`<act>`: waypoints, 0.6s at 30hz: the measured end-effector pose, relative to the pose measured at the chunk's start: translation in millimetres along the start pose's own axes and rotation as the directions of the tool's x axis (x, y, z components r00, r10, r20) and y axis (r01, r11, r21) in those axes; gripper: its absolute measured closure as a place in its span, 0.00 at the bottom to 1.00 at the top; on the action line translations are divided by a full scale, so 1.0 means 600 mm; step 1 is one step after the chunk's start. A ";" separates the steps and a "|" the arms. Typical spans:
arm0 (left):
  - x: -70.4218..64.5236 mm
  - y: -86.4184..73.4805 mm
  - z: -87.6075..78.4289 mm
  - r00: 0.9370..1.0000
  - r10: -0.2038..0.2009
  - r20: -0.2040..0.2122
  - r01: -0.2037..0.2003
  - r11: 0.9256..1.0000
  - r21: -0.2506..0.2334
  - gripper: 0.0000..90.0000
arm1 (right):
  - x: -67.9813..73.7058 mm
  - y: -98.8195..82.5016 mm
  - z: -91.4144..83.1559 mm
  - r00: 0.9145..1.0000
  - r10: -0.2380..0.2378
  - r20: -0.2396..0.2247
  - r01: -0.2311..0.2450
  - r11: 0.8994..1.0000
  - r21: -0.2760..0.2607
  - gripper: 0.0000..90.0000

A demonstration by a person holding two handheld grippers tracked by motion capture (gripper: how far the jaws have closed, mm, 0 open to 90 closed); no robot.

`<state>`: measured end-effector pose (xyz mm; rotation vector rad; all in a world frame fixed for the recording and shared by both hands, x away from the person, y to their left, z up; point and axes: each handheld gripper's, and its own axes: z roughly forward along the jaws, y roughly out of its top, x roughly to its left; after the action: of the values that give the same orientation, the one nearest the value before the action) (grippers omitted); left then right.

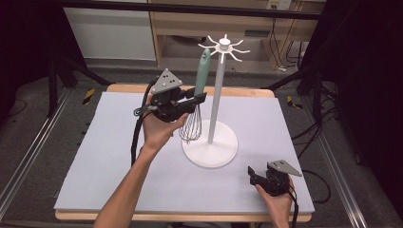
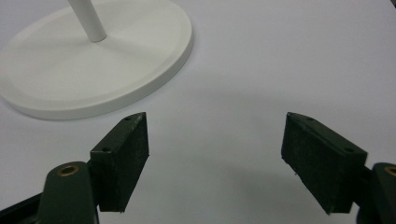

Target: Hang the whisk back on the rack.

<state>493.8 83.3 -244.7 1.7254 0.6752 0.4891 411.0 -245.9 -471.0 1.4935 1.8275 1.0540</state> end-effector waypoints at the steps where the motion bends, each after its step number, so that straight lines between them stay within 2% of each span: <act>1: 0.000 0.000 0.002 1.000 0.000 0.001 0.000 1.000 0.000 0.76 | 0.000 0.000 0.000 1.000 0.000 0.000 0.000 1.000 0.000 0.26; 12: -0.004 -0.002 0.014 1.000 0.006 -0.012 -0.006 1.000 0.000 0.76 | -0.001 0.000 0.000 1.000 0.001 0.001 -0.001 1.000 0.000 0.26; 18: -0.004 -0.005 0.021 1.000 -0.001 -0.003 0.001 1.000 -0.009 0.76 | 0.002 -0.001 0.000 1.000 0.002 -0.006 -0.002 1.000 0.004 0.26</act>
<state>499.3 73.1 -250.8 1.7165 0.6755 0.4933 410.7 -244.7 -471.4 1.4963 1.8340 1.0569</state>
